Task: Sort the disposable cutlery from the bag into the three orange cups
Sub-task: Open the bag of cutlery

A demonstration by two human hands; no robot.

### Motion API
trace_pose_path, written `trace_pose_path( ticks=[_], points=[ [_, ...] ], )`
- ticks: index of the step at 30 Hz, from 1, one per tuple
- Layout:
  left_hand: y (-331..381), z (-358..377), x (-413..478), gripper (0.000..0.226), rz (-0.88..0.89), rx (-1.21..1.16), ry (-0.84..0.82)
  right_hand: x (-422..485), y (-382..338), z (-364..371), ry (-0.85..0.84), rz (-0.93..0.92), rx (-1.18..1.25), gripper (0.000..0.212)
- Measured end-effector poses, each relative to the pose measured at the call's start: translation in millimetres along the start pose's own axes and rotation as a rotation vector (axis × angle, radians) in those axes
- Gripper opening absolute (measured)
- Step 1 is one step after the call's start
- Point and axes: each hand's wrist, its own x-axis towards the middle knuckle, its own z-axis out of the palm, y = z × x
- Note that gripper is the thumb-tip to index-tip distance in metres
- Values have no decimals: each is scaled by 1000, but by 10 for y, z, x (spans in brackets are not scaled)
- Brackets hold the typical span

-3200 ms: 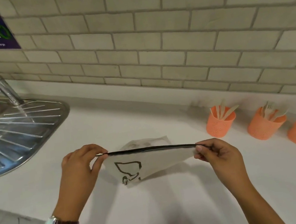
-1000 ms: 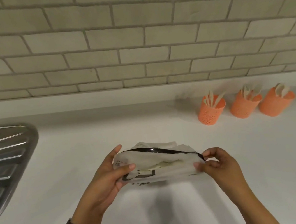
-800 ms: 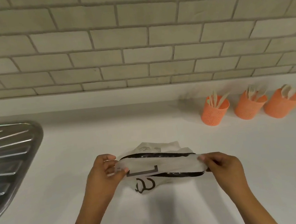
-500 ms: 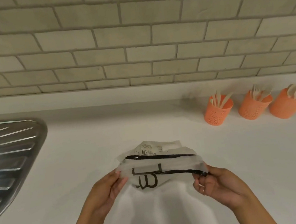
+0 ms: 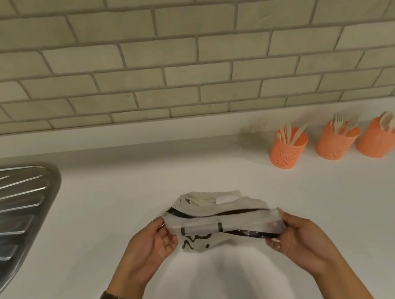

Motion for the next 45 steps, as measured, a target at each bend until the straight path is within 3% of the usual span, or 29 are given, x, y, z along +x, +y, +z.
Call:
trace_pose_path(
  ticks=[3, 5, 6, 9, 11, 13, 14, 16, 18, 21, 24, 27, 30, 31, 33, 35, 37, 39, 40, 42, 43, 45],
  points=[
    [13, -38, -21, 23, 6, 11, 30, 10, -97, -43, -14, -151, -30, 16],
    [13, -16, -43, 21, 0, 65, 45, 11, -126, -10, -65, -139, 47, 17],
    [11, -4, -57, 21, -14, 123, 47, 17, -141, 23, -108, -109, 124, 27],
    [-24, -37, -110, 32, -117, 292, 6, 130, -170, 16, -154, -30, 266, 94],
    [-50, -96, -128, 52, -187, 284, -41, 200, -171, -4, -156, 13, 216, 102],
    [-48, -113, -141, 57, -238, 223, -123, 232, -136, -8, -173, 82, 179, 101],
    [-33, -105, -149, 57, -249, 187, -172, 211, -116, 17, -195, 111, 150, 88],
    [3, -90, -132, 55, -228, 134, -258, 175, -89, 36, -203, 106, 88, 40],
    [46, -72, -120, 56, -168, 215, -291, 112, -85, 58, -263, 28, -49, 36],
    [71, -55, -125, 48, 2, 619, -104, 46, -75, 27, -262, -55, -334, 56],
    [33, -54, -71, 44, 199, 814, 96, 45, -16, -12, -7, -192, -661, 44],
    [35, -9, -85, 36, 226, 583, 160, 36, 25, -3, 131, -415, -670, 20],
    [79, -14, -63, 16, 17, -30, 67, -26, 54, -3, 196, -430, -646, 6],
    [91, -15, -61, 22, -46, -214, 21, -42, 58, -6, 200, -403, -643, 6],
    [58, -71, -8, 68, -91, -418, -42, -32, 78, -28, 156, -291, -531, 10],
    [34, -65, -13, 73, -150, -438, -125, -10, 101, -38, 48, -73, -245, 14],
    [19, -26, -35, 54, -146, -328, -133, 23, 117, -34, -28, 130, 37, 24],
    [22, -46, -41, 40, -13, -120, -55, 69, 127, -38, -63, 198, 166, 34],
    [32, -38, -73, 41, 63, -3, -70, 82, 122, -28, -62, 209, 174, 27],
    [24, -91, -107, 70, 156, 320, -81, 91, 92, 16, -42, 194, 132, 6],
    [6, -138, -96, 72, 192, 484, -42, 90, 65, 37, -49, 171, 88, 6],
    [-29, -264, -33, 44, 334, 750, 142, 103, 26, 27, -66, 105, -15, 1]
  ],
)
